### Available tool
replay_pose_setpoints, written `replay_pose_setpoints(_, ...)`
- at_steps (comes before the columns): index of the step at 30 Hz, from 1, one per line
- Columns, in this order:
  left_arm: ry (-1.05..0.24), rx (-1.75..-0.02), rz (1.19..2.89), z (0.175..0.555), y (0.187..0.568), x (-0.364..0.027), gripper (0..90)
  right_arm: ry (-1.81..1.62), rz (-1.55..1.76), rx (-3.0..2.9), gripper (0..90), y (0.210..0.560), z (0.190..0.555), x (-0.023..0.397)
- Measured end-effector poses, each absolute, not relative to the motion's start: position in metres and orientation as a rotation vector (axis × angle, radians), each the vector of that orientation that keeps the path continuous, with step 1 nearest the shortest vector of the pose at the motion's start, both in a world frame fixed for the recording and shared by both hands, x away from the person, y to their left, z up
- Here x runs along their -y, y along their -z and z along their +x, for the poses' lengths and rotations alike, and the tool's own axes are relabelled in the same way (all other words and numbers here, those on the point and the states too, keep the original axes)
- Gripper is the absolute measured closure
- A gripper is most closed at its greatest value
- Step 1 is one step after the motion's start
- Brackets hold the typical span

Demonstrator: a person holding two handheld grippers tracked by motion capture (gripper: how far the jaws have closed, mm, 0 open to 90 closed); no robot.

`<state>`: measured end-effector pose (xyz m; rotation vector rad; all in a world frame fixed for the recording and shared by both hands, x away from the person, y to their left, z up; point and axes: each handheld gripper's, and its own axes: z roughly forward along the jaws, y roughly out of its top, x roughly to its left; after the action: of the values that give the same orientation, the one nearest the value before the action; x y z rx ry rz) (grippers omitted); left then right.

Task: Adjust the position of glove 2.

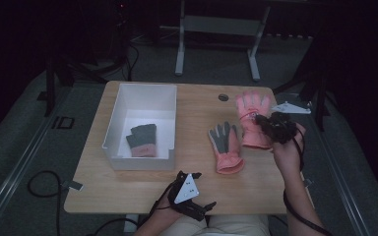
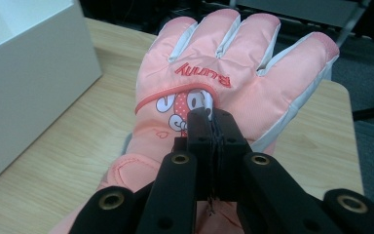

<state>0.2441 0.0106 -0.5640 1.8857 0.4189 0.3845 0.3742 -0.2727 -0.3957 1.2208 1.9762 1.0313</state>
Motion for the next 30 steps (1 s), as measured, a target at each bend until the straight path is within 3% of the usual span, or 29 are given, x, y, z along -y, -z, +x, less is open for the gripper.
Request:
replay_pose_setpoints(18, -0.405, -0.431, 1.873, 0.243, 0.562, -0.014, 0.3, -1.025, 1.184, -2.048, 87.9, 0.415, 0.369, 0.208)
replay_pose_setpoints(30, -0.408, -0.443, 1.870, 0.243, 0.562, -0.016, 0.3, -0.963, 1.261, -2.086, 87.9, 0.444, 0.375, 0.207)
